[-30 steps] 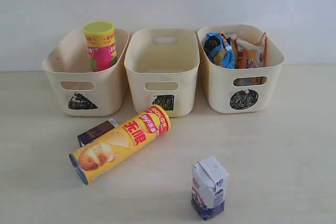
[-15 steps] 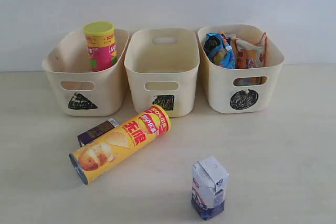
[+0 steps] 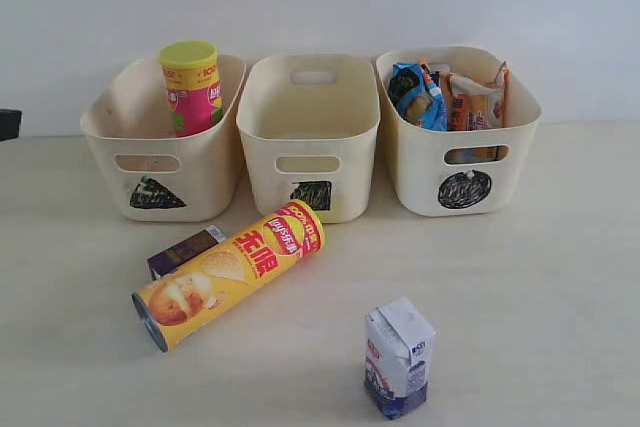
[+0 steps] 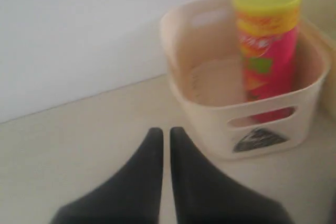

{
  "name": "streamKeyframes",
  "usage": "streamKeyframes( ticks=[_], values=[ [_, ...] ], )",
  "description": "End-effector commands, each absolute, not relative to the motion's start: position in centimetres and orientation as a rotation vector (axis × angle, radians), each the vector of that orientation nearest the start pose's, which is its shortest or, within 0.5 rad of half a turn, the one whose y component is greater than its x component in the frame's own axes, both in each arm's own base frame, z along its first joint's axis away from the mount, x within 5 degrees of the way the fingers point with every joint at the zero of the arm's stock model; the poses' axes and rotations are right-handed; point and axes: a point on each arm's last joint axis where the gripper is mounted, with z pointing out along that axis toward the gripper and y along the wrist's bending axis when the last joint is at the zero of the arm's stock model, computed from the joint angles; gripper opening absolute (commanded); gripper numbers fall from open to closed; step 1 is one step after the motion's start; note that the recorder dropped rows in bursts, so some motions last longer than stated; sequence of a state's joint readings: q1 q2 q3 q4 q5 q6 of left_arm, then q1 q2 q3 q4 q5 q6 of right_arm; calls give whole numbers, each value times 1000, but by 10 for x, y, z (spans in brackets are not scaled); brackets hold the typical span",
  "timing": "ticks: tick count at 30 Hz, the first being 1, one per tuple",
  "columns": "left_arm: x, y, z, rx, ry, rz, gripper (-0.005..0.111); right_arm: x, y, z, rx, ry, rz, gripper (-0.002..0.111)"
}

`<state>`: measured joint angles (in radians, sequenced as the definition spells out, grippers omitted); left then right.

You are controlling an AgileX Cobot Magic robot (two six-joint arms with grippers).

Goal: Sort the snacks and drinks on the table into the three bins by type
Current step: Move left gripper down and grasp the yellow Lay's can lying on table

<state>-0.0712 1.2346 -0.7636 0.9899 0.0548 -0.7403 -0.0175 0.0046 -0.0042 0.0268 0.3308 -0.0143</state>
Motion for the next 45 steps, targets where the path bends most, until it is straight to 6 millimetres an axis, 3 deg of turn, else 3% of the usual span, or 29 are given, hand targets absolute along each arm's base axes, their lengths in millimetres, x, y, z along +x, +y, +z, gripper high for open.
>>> streamKeyframes(
  ticks=[1, 5, 7, 9, 15, 17, 23, 27, 31, 34, 38, 40, 45],
  values=[
    [271, 6, 288, 281, 2114, 452, 4, 54, -1, 184, 22, 1810, -3, 0],
    [271, 12, 278, 263, 2291, 524, 4, 54, 0, 184, 24, 1810, 0, 0],
    [273, 8, 276, 278, 2374, 465, 4, 54, 0, 184, 24, 1810, 0, 0],
    [275, -3, 278, 315, 2403, 300, 4, 54, 0, 184, 24, 1810, 0, 0],
    [272, -55, 289, 711, 2295, -140, 4, 54, 0, 184, 24, 1810, 0, 0],
    [266, -73, 290, 830, 2256, -216, 4, 54, 0, 184, 24, 1810, 0, 0],
    [261, -111, 294, 948, 2150, -243, 4, 54, 0, 184, 24, 1810, 0, 0],
    [273, -127, 291, 988, 2193, -276, 6, 54, 0, 184, 24, 1810, 0, 0],
    [293, -143, 280, 1030, 2235, -306, 25, 54, 0, 184, 24, 1810, 0, 0],
    [309, -150, 267, 1033, 2271, -319, 52, 54, 0, 184, 24, 1810, 0, 0],
    [324, -156, 242, 1107, 2313, -316, 96, 54, 0, 184, 27, 1810, 2, 0],
    [328, -158, 229, 1177, 2322, -312, 103, 54, 0, 184, 27, 1810, 2, 0],
    [338, -164, 192, 1208, 2388, -310, 95, 54, 0, 184, 27, 1810, 2, 0]
  ],
)
